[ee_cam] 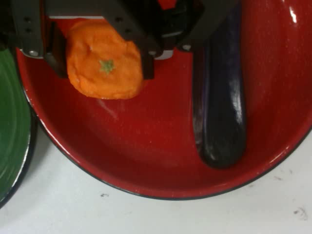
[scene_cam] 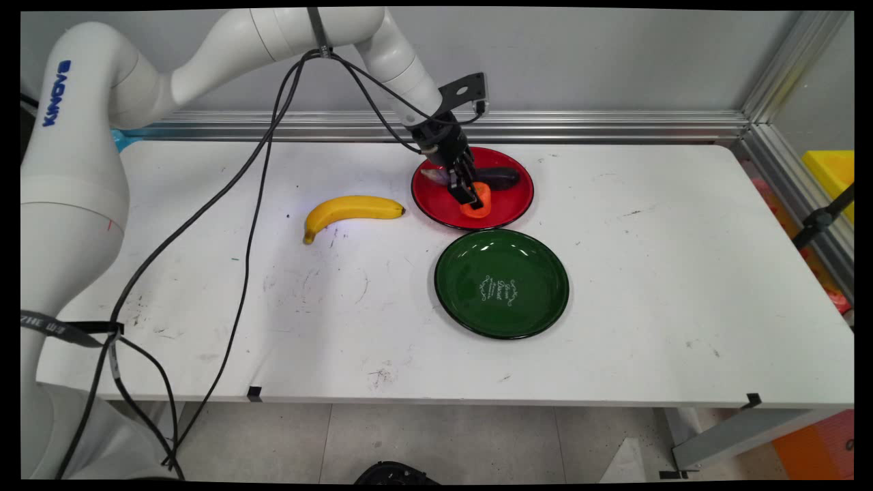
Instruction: Place the picked object on the red plate
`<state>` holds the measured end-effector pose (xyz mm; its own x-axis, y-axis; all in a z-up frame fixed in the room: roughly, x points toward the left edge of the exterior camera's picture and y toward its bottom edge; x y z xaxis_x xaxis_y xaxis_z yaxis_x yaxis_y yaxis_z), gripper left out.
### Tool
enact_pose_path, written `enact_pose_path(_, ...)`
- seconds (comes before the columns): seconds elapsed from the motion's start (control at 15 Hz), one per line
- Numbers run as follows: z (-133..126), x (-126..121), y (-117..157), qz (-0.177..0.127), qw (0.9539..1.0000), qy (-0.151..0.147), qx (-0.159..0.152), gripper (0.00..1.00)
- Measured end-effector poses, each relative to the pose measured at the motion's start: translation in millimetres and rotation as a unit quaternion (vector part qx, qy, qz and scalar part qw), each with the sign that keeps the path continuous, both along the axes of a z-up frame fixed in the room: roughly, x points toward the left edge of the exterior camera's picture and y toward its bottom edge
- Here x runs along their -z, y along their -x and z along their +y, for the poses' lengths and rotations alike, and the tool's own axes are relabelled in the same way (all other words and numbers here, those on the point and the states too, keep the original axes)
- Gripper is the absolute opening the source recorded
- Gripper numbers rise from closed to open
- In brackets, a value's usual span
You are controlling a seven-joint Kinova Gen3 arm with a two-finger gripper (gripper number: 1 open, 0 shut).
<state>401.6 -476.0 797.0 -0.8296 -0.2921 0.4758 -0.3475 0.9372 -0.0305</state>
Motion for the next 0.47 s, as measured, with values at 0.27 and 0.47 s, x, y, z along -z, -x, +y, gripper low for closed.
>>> enact_pose_path(0.27,-3.3,3.3,-2.1,0.0,1.0,0.002,-0.004,1.0)
enact_pose_path(0.47,-5.7,4.1,-3.1,0.0,1.0,0.004,-0.007,1.0)
